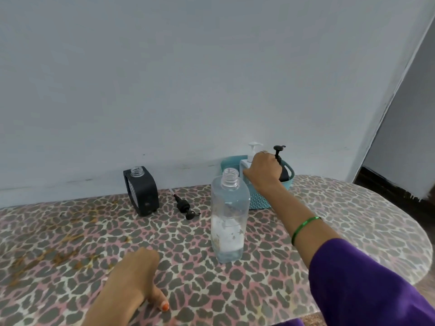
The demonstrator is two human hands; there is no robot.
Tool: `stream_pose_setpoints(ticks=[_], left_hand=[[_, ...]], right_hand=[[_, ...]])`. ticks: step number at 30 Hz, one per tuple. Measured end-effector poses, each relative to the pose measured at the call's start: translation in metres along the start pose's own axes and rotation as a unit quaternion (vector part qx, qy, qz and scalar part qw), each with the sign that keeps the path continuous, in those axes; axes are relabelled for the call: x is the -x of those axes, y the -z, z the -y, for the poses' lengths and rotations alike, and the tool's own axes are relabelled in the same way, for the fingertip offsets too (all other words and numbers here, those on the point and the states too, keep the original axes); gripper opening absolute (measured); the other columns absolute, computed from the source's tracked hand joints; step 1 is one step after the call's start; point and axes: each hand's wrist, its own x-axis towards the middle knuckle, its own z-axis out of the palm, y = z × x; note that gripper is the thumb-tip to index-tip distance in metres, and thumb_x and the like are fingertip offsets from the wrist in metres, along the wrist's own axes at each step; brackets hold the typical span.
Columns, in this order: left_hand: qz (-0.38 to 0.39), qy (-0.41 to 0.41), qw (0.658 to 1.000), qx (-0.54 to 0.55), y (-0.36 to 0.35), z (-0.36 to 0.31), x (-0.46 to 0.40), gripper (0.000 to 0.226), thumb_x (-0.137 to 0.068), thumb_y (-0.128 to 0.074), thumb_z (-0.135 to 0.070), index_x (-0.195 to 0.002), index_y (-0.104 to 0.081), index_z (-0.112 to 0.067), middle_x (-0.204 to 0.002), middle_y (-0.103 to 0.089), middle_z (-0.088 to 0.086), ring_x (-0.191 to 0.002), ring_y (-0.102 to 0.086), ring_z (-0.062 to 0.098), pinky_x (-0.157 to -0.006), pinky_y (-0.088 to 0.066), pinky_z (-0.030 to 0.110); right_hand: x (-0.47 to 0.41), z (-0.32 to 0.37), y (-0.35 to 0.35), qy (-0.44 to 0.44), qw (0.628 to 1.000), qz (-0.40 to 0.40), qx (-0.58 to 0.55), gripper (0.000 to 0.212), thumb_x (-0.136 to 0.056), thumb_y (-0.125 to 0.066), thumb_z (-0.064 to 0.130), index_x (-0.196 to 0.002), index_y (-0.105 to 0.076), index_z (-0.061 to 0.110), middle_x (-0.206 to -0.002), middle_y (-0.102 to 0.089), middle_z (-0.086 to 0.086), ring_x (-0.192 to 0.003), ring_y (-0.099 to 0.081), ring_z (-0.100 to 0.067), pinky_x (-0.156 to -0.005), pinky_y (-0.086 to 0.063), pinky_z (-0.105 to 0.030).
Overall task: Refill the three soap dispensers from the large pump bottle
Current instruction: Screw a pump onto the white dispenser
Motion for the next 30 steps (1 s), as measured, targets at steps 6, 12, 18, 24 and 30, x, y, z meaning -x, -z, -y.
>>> stream_pose_setpoints(ticks=[6, 12, 18, 24, 30], left_hand=[[0.005, 0.001, 1.0, -0.004, 0.004, -0.004, 0.0, 0.057, -0.067, -0.08, -0.053, -0.095, -0.041, -0.024, -0.088, -0.039, -0.012, -0.088, -0.046, 0.006, -0.081, -0.042, 0.019], [0.026, 0.005, 1.0, -0.006, 0.005, -0.003, -0.003, 0.061, -0.067, -0.081, -0.052, -0.105, -0.044, -0.022, -0.098, -0.042, -0.007, -0.096, -0.047, 0.01, -0.093, -0.044, 0.024], [0.026, 0.017, 1.0, 0.002, 0.003, -0.004, -0.005, 0.064, -0.073, -0.079, -0.046, -0.121, -0.048, -0.018, -0.121, -0.049, -0.002, -0.102, -0.05, 0.012, -0.097, -0.044, 0.025], [0.055, 0.01, 0.998, -0.008, 0.007, -0.006, -0.006, 0.071, -0.068, -0.078, -0.055, -0.121, -0.046, -0.02, -0.105, -0.044, -0.005, -0.095, -0.045, 0.01, -0.088, -0.041, 0.023], [0.011, -0.005, 0.999, -0.034, 0.02, -0.019, -0.008, 0.06, -0.07, -0.077, -0.055, -0.106, -0.043, -0.022, -0.085, -0.037, -0.008, -0.078, -0.041, 0.006, -0.076, -0.039, 0.022]], right_hand=[[0.004, 0.001, 0.0, -0.002, 0.998, 0.033, 0.048, 0.059, -0.087, -0.067, 0.022, -0.134, -0.041, -0.003, -0.128, -0.049, -0.02, -0.112, -0.056, -0.027, -0.086, -0.049, -0.029], [0.005, 0.002, -0.009, -0.009, 1.0, 0.007, 0.01, 0.055, -0.09, -0.063, 0.014, -0.136, -0.039, -0.004, -0.13, -0.045, -0.02, -0.109, -0.059, -0.027, -0.083, -0.05, -0.029], [0.005, -0.002, -0.01, -0.019, 0.998, 0.014, -0.059, 0.057, -0.091, -0.064, 0.016, -0.136, -0.034, -0.002, -0.128, -0.05, -0.019, -0.11, -0.061, -0.03, -0.081, -0.051, -0.032], [0.028, -0.014, 0.017, 0.048, 0.993, -0.043, -0.095, 0.046, -0.1, -0.049, 0.03, -0.129, -0.047, -0.005, -0.129, -0.042, -0.021, -0.114, -0.052, -0.035, -0.087, -0.048, -0.036], [0.08, -0.055, 0.032, 0.073, 0.904, -0.068, -0.415, 0.023, -0.1, -0.04, 0.01, -0.115, -0.058, 0.008, -0.12, -0.052, -0.01, -0.094, -0.054, -0.015, -0.081, -0.038, -0.013]])
